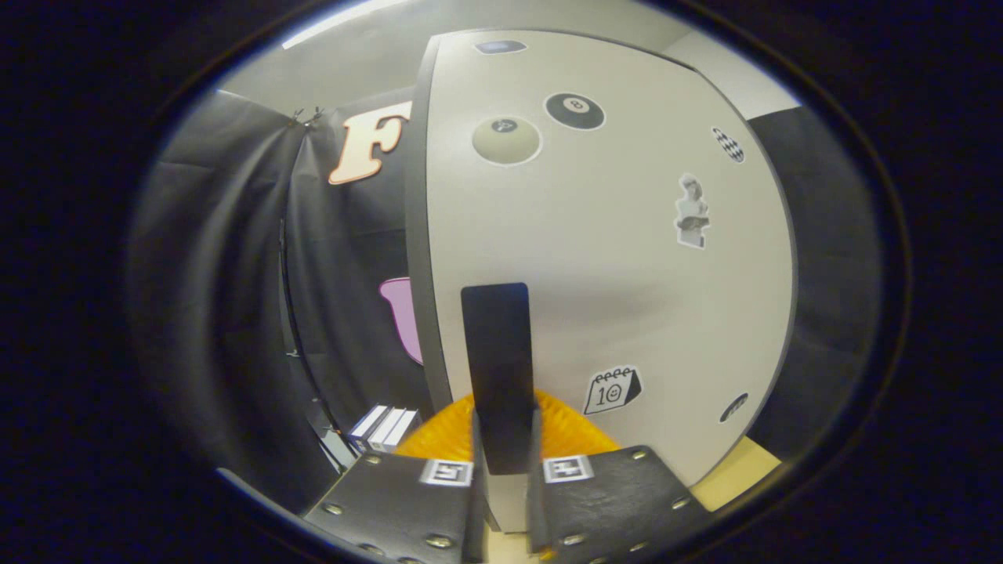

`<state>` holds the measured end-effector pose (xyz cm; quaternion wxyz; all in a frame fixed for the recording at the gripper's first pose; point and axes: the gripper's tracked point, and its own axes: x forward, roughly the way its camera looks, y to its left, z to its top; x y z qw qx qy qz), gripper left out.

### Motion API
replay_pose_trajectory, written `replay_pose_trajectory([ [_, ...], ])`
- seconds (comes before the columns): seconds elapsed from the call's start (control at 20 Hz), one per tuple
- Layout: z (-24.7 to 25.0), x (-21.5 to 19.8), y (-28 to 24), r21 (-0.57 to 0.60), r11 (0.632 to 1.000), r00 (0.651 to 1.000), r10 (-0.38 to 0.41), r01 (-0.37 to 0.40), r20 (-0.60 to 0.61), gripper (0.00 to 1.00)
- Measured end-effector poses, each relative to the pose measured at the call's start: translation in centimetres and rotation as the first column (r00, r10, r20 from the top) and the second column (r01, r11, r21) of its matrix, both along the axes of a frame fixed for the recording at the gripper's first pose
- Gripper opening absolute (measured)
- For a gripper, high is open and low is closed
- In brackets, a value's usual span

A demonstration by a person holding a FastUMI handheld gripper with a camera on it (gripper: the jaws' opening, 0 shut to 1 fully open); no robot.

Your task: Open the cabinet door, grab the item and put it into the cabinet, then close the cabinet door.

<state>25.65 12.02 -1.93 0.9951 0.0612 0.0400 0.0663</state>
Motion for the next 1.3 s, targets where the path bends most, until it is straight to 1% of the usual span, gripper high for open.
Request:
replay_pose_trajectory([
  [0.05, 0.1, -1.0, -0.3, 0.008, 1.000, 1.000, 0.001, -0.001, -0.009, 0.18],
  [0.25, 0.2, -4.0, -1.8, 0.008, 1.000, 1.000, -0.023, 0.022, 0.015, 0.18],
  [0.55, 0.4, -9.3, -4.9, 0.012, 0.998, 0.998, -0.056, 0.056, 0.013, 0.18],
  [0.75, 0.5, -12.8, -7.6, 0.009, 0.998, 0.998, -0.067, 0.067, 0.004, 0.18],
  [0.9, 0.7, -15.3, -10.1, -0.005, 0.995, 0.995, -0.096, 0.096, 0.001, 0.18],
  [0.95, 0.6, -16.1, -10.9, -0.009, 0.996, 0.996, -0.089, 0.089, -0.009, 0.18],
  [1.0, 0.8, -16.8, -11.5, 0.008, 0.995, 0.995, -0.099, 0.100, -0.010, 0.14],
  [1.2, 0.7, -18.6, -14.3, -0.021, 0.990, 0.990, -0.139, 0.139, -0.018, 0.14],
  [1.3, 0.9, -19.8, -15.6, -0.007, 0.988, 0.988, -0.152, 0.151, -0.029, 0.13],
])
